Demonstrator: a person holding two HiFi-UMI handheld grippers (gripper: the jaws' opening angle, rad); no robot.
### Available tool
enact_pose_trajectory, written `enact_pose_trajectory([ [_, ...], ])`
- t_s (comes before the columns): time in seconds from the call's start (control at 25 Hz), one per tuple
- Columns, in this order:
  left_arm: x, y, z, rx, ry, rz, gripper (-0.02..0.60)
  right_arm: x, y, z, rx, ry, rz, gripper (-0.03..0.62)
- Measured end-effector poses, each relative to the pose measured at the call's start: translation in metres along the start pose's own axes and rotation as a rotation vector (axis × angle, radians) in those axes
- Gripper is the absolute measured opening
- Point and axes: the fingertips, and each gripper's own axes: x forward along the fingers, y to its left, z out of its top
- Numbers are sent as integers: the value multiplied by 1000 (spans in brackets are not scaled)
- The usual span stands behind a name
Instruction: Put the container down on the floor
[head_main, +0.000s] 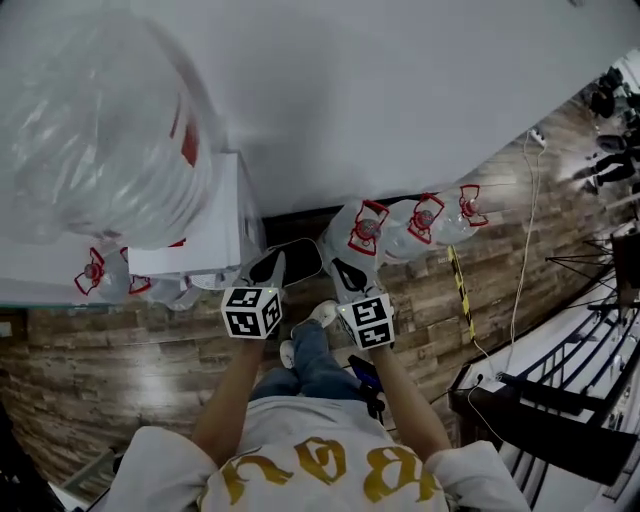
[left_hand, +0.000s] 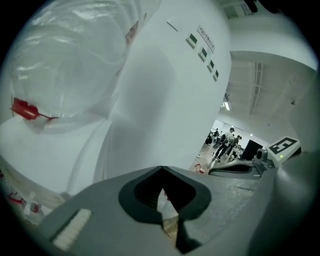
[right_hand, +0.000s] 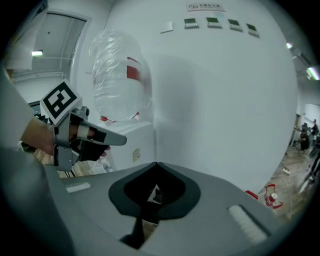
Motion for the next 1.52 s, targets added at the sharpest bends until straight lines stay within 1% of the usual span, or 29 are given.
enact_pose_trajectory([
  [0.12, -14, -8, 21, -5, -47, -2, 0, -11, -6, 14, 21, -29, -22, 28],
  [0.2, -21, -14, 35, -7, -77, -8, 0, -19, -10, 29, 50, -73, -34, 28],
  [0.32, -36, -17, 50, -32, -127, -3, 0, -32, -10, 49, 85, -132, -49, 28],
  [0.48, -47, -18, 65, -73, -173, -2, 0, -50, -7, 69, 76, -177, -77, 28],
  [0.64, -50, -22, 80, -60, -204, -11, 0, -64, -9, 81, 73, -209, -96, 28],
  [0.76, -51, -32, 90, -46, -224, -28, 0, -72, -18, 82, 107, -221, -119, 28],
  [0.92, -54, -40, 94, -7, -221, -40, 0, -75, -21, 78, 167, -226, -123, 28],
  [1.08, -49, -47, 96, 21, -207, -56, 0, -80, -26, 75, 184, -235, -144, 28],
  [1.32, -46, -56, 96, 34, -202, -65, 0, -86, -36, 71, 217, -243, -157, 28],
  [1.52, -45, -58, 94, 37, -197, -58, 0, -86, -38, 67, 236, -243, -152, 28],
])
